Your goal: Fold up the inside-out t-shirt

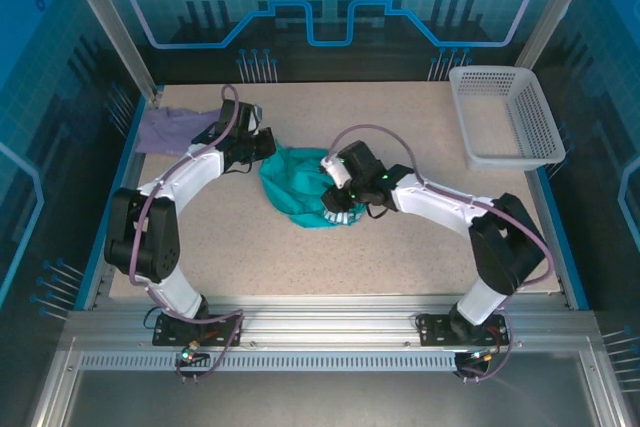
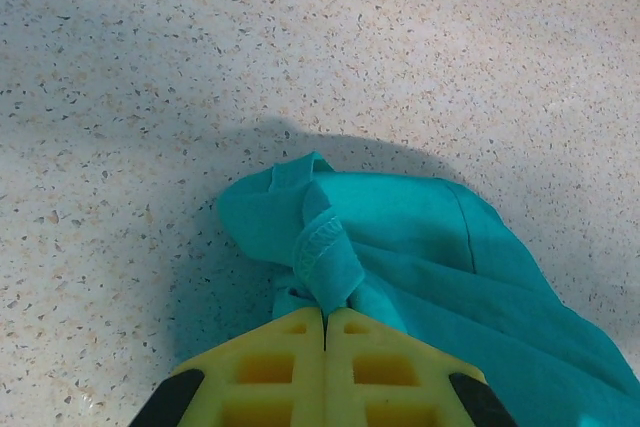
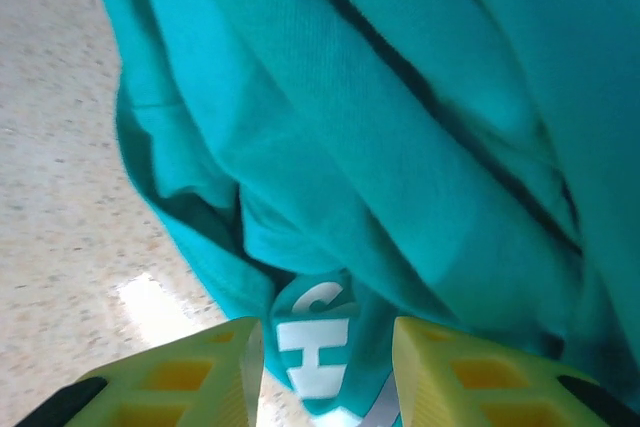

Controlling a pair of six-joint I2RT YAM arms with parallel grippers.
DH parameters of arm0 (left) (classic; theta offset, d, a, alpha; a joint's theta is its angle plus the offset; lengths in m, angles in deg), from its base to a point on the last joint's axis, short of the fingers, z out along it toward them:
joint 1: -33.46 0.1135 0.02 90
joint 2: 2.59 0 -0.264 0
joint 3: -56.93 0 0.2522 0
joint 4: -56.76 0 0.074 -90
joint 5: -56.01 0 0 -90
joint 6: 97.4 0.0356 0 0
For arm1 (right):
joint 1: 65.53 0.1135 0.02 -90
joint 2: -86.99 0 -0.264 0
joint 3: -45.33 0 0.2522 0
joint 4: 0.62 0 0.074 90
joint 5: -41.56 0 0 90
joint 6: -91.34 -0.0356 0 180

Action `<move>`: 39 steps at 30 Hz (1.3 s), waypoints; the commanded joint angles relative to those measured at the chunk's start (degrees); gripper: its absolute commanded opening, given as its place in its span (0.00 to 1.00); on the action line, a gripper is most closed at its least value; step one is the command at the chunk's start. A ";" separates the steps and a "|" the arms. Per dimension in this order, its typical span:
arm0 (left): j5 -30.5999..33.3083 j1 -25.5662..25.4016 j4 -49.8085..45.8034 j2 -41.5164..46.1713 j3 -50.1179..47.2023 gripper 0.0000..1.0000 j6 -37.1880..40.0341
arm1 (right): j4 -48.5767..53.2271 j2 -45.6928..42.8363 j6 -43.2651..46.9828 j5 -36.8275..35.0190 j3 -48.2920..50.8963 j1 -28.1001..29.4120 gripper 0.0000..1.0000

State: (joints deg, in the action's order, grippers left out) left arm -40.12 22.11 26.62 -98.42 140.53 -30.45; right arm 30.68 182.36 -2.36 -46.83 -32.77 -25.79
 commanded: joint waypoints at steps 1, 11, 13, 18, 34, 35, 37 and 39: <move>-1.30 0.10 -0.10 2.48 -1.14 0.00 0.20 | 0.02 2.52 4.17 -6.06 -3.87 1.21 0.40; -1.69 0.10 0.12 2.57 -1.20 0.00 0.48 | 2.12 8.87 10.01 -15.49 -9.25 2.60 0.46; -1.78 0.10 0.13 2.67 -1.29 0.00 0.43 | 2.15 9.95 10.82 -16.91 -9.79 2.78 0.47; -1.38 0.10 0.13 2.60 -1.29 0.00 0.56 | 1.44 11.18 10.43 -18.22 -11.71 2.83 0.25; 5.24 2.65 1.89 2.07 -1.64 0.00 -0.22 | -11.85 -19.77 -20.26 35.27 0.68 -15.63 0.00; 5.25 3.17 2.07 1.92 -1.56 0.00 -0.54 | -13.39 -20.12 -22.00 36.99 1.22 -16.50 0.00; 5.21 3.83 2.72 1.58 -1.55 0.00 -0.98 | -16.88 -20.54 -25.60 39.68 2.33 -17.68 0.00; 5.48 3.86 2.99 0.58 -1.26 0.00 -0.95 | -19.86 -20.17 -28.67 40.90 3.30 -17.90 0.00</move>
State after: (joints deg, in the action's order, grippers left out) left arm -36.16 25.15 27.93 -97.57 139.79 -30.78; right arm 17.69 161.64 -22.34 -14.59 -31.37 -43.06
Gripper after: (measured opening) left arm 0.053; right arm 0.046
